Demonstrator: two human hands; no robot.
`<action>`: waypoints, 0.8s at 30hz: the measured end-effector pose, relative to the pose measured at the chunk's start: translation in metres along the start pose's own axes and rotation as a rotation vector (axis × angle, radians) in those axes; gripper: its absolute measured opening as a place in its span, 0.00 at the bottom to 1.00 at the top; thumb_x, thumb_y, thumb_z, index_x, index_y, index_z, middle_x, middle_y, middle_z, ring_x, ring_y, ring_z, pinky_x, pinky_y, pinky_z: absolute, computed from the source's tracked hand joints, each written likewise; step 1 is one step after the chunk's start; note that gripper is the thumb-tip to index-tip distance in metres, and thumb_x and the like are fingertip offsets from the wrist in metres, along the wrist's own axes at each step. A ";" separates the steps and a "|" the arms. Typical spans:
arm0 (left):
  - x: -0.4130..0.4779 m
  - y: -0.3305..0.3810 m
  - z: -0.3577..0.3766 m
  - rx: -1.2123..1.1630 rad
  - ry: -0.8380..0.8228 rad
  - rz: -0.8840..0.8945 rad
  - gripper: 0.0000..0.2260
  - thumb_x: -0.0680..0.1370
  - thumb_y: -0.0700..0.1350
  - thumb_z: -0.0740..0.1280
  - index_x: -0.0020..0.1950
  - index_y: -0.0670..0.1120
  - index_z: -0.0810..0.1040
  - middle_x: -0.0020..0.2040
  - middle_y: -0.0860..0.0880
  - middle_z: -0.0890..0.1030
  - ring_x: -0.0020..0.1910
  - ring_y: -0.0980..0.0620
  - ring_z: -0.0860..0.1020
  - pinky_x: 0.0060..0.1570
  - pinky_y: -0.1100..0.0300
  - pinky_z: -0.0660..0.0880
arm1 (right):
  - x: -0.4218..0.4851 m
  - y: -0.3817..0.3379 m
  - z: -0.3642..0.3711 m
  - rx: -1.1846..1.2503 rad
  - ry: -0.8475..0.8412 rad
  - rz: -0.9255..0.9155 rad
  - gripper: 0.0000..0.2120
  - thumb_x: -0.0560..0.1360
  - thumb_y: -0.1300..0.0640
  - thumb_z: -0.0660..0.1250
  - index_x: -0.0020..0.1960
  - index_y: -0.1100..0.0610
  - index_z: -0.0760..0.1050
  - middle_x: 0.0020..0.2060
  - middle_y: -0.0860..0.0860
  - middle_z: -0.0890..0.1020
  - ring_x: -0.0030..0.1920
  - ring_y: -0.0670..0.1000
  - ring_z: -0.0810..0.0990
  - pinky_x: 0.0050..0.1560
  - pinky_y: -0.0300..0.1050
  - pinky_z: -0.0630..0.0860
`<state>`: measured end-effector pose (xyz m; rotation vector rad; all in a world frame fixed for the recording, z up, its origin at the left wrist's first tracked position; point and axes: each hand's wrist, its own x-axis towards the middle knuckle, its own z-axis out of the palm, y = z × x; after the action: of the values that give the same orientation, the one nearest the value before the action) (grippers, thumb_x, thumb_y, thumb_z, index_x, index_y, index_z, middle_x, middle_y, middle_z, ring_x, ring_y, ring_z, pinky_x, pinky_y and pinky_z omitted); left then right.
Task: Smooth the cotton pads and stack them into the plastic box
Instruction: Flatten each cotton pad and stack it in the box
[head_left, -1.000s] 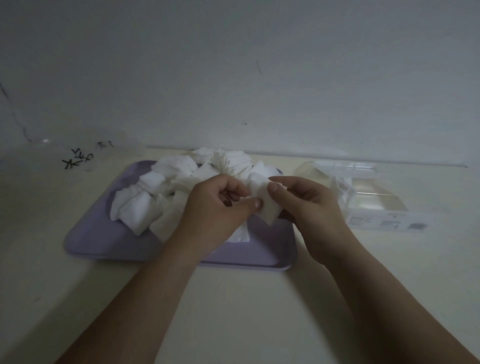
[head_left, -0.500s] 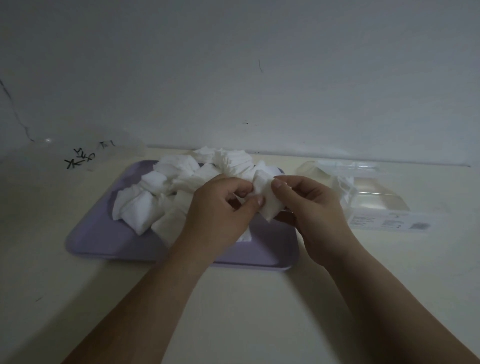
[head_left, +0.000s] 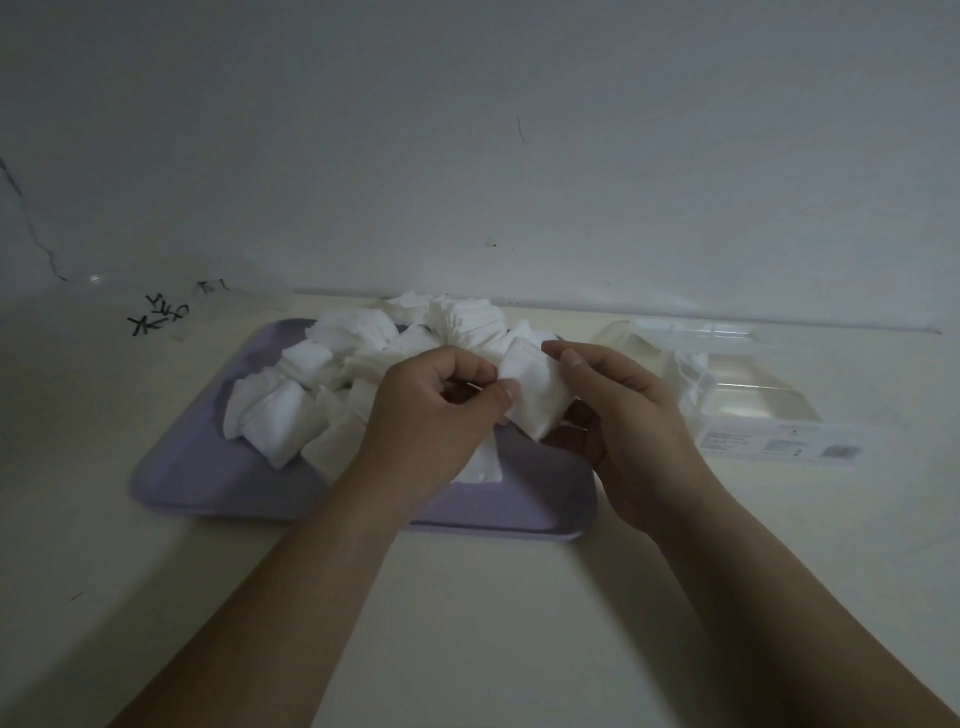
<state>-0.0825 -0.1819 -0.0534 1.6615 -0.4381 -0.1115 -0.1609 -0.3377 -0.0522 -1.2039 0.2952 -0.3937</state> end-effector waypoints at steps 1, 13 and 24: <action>0.000 0.000 0.000 -0.010 -0.004 -0.005 0.04 0.74 0.40 0.78 0.44 0.45 0.85 0.33 0.52 0.83 0.30 0.59 0.78 0.34 0.66 0.75 | 0.000 0.000 0.000 -0.007 0.001 -0.001 0.09 0.83 0.59 0.66 0.56 0.58 0.85 0.56 0.62 0.85 0.50 0.60 0.85 0.51 0.57 0.83; 0.005 -0.004 -0.005 0.077 -0.009 0.032 0.06 0.73 0.42 0.80 0.46 0.46 0.84 0.41 0.49 0.87 0.42 0.51 0.86 0.48 0.58 0.84 | 0.002 0.008 -0.003 -0.177 -0.065 -0.111 0.19 0.70 0.66 0.79 0.59 0.62 0.81 0.50 0.62 0.87 0.47 0.58 0.87 0.47 0.54 0.86; 0.016 -0.018 -0.030 0.738 -0.389 0.140 0.11 0.73 0.49 0.74 0.54 0.57 0.82 0.41 0.59 0.78 0.37 0.61 0.75 0.41 0.62 0.74 | 0.009 0.019 -0.009 -0.322 0.026 -0.172 0.16 0.78 0.66 0.73 0.64 0.56 0.79 0.51 0.60 0.86 0.48 0.58 0.87 0.49 0.56 0.86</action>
<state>-0.0543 -0.1578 -0.0636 2.3321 -0.9731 -0.1849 -0.1545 -0.3434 -0.0738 -1.5470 0.2852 -0.5255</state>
